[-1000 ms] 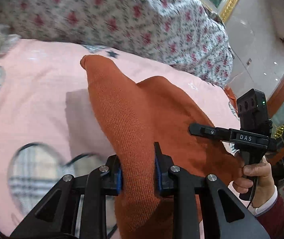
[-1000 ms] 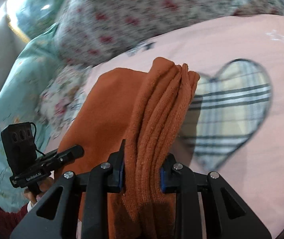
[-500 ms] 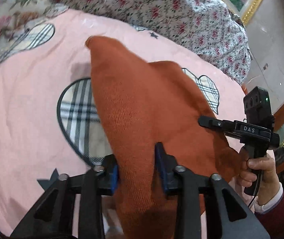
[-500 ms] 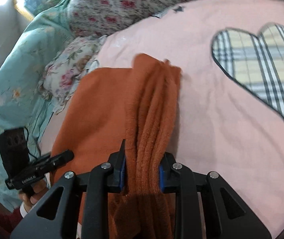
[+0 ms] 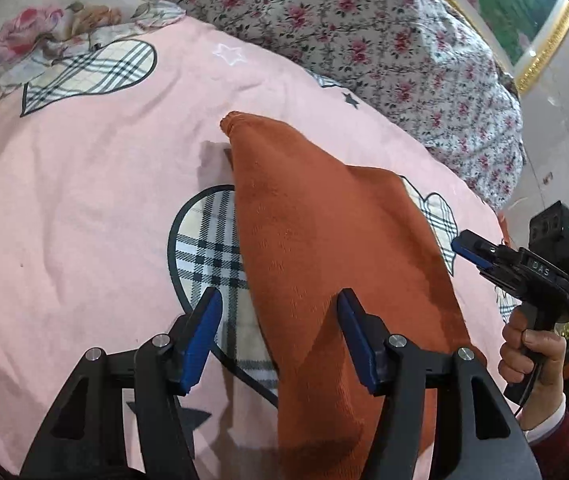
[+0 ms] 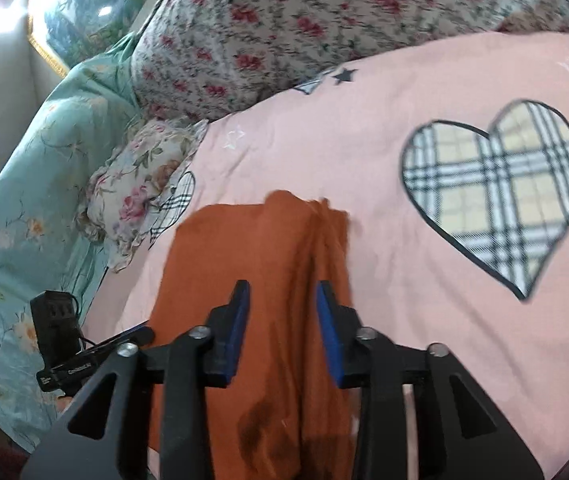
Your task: Fold small clothes
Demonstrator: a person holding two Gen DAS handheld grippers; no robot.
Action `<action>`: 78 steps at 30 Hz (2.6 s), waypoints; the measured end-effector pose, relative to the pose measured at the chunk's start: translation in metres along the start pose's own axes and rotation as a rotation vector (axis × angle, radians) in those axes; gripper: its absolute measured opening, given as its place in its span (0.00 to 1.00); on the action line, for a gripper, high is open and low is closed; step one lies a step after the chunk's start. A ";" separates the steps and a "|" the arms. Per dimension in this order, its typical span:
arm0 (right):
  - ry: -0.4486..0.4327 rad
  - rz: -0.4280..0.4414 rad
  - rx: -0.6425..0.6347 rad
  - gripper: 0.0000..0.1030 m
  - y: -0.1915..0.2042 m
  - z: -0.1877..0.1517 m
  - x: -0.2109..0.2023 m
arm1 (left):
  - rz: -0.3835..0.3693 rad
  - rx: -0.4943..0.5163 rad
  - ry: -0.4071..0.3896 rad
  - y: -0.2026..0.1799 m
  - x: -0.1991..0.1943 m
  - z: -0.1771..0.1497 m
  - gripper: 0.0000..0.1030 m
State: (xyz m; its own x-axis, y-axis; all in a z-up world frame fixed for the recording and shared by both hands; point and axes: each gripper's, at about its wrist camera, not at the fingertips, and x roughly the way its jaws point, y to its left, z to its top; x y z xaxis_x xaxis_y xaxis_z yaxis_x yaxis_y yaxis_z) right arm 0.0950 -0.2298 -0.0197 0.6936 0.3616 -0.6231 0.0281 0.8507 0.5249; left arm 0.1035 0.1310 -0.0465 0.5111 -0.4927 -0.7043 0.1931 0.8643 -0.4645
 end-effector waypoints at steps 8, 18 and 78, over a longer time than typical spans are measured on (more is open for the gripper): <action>0.118 -0.027 0.019 0.24 -0.014 0.010 0.054 | 0.017 -0.019 0.031 0.011 0.016 -0.008 0.62; 0.112 0.063 0.127 0.24 -0.034 0.011 0.063 | -0.059 -0.055 0.077 0.012 0.036 0.017 0.63; -0.018 0.033 0.002 0.05 0.033 -0.099 -0.074 | 0.387 0.254 -0.015 -0.067 -0.023 -0.105 0.11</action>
State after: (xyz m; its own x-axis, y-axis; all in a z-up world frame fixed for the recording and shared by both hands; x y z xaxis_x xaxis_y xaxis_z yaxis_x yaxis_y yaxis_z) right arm -0.0262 -0.1912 -0.0139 0.7069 0.3822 -0.5952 0.0063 0.8380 0.5457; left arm -0.0088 0.0734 -0.0552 0.5980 -0.1286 -0.7911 0.1835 0.9828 -0.0210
